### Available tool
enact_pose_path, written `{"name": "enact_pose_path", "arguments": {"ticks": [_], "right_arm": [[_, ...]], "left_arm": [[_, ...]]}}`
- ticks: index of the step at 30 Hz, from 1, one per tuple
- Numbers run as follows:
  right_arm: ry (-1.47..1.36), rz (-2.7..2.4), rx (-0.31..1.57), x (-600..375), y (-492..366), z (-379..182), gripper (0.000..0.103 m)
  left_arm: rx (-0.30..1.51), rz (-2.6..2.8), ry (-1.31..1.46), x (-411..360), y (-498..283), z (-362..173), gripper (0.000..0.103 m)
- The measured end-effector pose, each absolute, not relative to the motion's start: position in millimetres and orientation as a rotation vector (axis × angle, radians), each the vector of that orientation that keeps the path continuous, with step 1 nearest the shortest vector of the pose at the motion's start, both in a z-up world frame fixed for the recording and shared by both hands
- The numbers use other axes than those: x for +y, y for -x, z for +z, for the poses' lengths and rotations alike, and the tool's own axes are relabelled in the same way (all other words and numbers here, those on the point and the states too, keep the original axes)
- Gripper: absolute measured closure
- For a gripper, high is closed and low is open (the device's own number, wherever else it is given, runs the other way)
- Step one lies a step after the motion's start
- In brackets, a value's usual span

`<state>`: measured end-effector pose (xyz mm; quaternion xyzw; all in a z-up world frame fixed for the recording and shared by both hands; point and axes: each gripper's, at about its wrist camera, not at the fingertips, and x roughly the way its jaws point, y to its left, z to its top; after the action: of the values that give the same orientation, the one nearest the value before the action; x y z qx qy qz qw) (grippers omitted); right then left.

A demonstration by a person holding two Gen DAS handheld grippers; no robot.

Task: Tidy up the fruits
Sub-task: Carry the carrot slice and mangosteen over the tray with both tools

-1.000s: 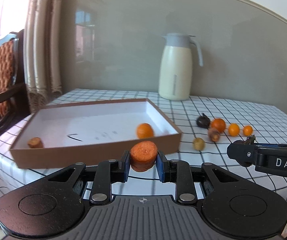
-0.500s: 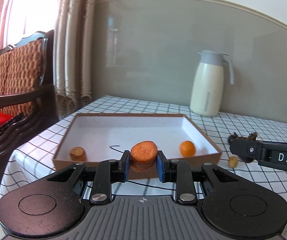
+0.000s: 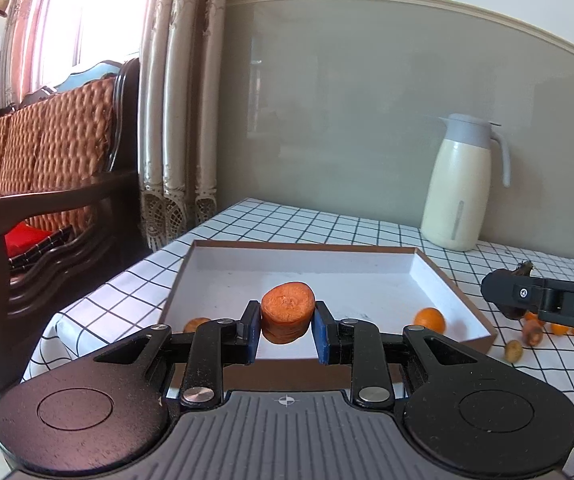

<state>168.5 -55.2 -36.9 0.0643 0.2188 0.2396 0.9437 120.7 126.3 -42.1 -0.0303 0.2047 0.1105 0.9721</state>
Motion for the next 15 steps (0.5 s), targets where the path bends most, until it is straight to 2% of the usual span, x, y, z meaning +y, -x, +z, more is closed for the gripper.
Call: {"name": "enact_pose_path", "arguments": {"ticks": [15], "right_arm": [[-0.127,0.479,0.475,-43,-207,-50,0.068]], "left_arm": [[0.428,0.267,0.063,150,-162,-51,0.075]]}}
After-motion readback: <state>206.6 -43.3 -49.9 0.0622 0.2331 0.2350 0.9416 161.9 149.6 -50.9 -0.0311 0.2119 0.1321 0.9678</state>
